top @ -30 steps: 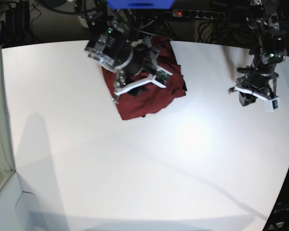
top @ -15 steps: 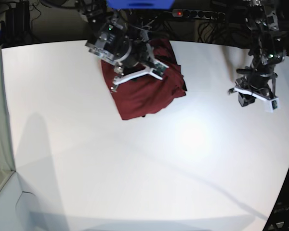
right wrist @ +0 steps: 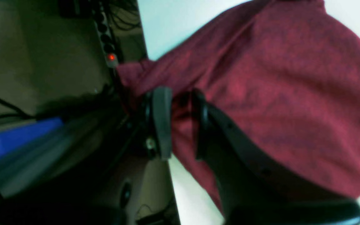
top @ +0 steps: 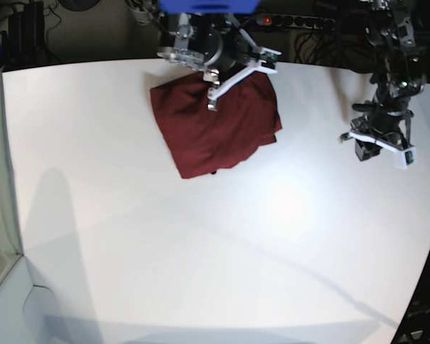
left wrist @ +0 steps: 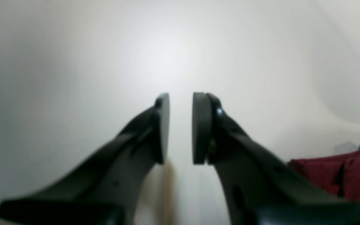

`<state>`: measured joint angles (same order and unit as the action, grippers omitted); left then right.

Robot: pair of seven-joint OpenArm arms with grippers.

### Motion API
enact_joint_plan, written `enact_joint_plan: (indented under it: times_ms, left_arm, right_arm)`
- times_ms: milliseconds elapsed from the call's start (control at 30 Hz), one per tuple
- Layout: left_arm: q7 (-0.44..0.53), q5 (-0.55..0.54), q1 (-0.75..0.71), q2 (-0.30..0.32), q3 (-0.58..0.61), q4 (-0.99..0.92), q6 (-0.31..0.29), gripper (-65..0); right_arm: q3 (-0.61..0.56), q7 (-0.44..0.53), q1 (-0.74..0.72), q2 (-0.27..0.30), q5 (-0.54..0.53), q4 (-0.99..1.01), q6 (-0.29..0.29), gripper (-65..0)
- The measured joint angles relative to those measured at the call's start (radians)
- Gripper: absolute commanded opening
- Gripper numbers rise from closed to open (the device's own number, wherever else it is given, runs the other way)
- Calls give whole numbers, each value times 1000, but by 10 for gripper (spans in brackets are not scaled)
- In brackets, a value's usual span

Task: Layout the t-shirt on the table in an organized manner, then fold the t-shirt properly
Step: 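Bring the left gripper to the folded stack and press it beside the right gripper, then grasp the stack edge with the left gripper and fold it toward the right gripper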

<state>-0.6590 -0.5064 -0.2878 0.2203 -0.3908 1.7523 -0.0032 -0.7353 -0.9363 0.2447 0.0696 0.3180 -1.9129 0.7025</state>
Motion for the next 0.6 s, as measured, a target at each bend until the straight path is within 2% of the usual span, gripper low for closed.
enact_joint_plan:
  times_ms: [200, 400, 600]
  left_arm:
    - [-11, -21, -32, -3, 6, 6, 0, -513]
    - [2, -228, -90, 5, 2, 37, -1, -386]
    - [-3, -370, -213, -1, 45, 80, 0, -329]
  right_arm:
    - [84, 0, -6, 11, 11, -105, 0, -552]
    - [177, 3, -9, 10, 0, -102, 0, -552]
    - [298, 5, -47, 5, 0, -102, 0, -552]
